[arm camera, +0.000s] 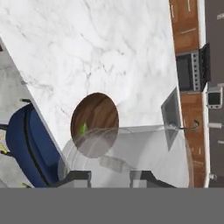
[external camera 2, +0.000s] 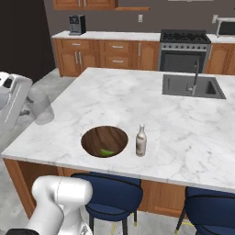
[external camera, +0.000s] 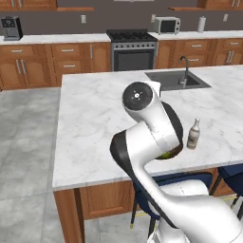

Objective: There is a bowl on the dining counter. Grab a lemon wedge from the fridge and place it in the bowl. Then get the liquor bottle and glass cup from the cabinet and place them next to the bowl.

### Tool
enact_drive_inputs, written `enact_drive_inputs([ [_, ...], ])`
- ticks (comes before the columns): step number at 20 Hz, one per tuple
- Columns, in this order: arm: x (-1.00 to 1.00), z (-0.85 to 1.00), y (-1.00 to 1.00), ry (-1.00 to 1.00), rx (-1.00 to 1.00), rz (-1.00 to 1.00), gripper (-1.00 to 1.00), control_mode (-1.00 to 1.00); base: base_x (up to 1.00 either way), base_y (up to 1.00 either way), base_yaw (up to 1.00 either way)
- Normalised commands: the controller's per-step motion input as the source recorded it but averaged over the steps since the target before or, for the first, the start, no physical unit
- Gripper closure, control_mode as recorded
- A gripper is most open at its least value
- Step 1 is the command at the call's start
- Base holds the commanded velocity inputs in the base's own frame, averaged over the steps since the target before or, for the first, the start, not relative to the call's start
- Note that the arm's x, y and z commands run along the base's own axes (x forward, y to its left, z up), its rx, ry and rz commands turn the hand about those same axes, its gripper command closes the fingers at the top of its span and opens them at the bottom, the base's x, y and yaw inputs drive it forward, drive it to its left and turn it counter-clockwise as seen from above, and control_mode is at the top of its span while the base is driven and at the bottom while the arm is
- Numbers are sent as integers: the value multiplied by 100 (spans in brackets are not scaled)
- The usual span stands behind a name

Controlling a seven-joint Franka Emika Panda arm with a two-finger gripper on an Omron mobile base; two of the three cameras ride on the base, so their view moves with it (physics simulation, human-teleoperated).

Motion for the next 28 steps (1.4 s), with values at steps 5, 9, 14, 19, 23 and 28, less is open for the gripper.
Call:
enact_drive_inputs([
  [5, 91, -91, 31, 28, 0, 3, 100, -100, 0, 0, 0],
  [9, 100, -100, 23, 25, 0, 10, 100, -100, 0, 0, 0],
  [14, 98, -98, 2, 20, 0, 13, 100, -100, 0, 0, 0],
  [19, 77, -84, 0, 12, 3, 17, 100, -100, 0, 0, 0],
  [23, 52, -67, 0, 0, 7, 19, 100, -100, 0, 0, 0],
  [28, 41, -51, 0, 0, 7, 11, 100, -100, 0, 0, 0],
])
